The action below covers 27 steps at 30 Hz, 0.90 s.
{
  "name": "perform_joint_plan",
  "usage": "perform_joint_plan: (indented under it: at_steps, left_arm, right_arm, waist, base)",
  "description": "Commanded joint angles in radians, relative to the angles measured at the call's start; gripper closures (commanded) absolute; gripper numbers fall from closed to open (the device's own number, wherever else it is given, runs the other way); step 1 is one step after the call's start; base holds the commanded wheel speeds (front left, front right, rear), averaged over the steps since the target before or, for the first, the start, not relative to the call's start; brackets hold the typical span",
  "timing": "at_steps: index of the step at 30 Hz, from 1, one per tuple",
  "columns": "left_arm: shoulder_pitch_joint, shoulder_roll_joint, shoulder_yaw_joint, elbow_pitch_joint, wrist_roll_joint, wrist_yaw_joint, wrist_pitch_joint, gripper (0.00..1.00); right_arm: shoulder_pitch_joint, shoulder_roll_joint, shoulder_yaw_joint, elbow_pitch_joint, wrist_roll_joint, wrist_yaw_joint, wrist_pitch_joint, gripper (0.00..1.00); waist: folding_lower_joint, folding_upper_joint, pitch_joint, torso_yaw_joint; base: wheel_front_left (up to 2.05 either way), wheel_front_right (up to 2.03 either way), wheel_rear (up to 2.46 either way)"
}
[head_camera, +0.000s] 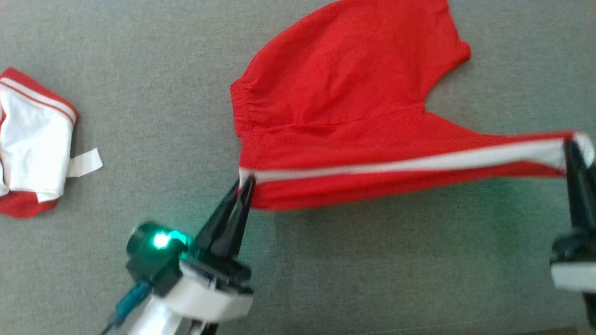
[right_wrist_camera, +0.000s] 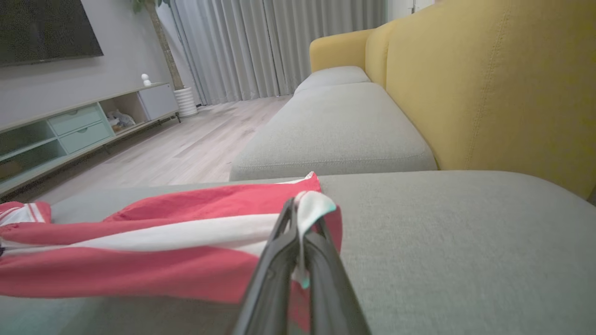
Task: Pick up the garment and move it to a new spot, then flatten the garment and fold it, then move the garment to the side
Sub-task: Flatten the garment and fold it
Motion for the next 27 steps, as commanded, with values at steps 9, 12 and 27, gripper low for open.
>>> perform_joint_plan:
  at_steps: [9, 12, 27]
  left_arm:
    - [-0.35, -0.056, 0.044, 0.088, 0.02, -0.018, 0.045, 1.0]
    - [-0.443, -0.07, 0.051, 0.156, 0.02, -0.021, 0.061, 1.0]
    - [-0.733, -0.15, 0.021, 0.465, 0.009, -0.045, 0.037, 1.0]
  right_arm:
    - [-0.383, -0.158, 0.101, 0.145, 0.042, -0.001, 0.121, 1.0]
    - [-0.5, -0.194, 0.156, 0.211, 0.08, -0.001, 0.144, 1.0]
    - [-0.964, -0.247, 0.435, 0.593, 0.213, -0.001, 0.123, 0.89]
  waist:
    - [0.0002, -0.0001, 0.091, 0.063]
    - [0.0002, -0.0001, 0.123, 0.075]
    - [0.0002, -0.0001, 0.224, 0.131]
  base:
    - [0.0, 0.0, 0.0]
    - [0.0, 0.0, 0.0]
    - [0.0, 0.0, 0.0]
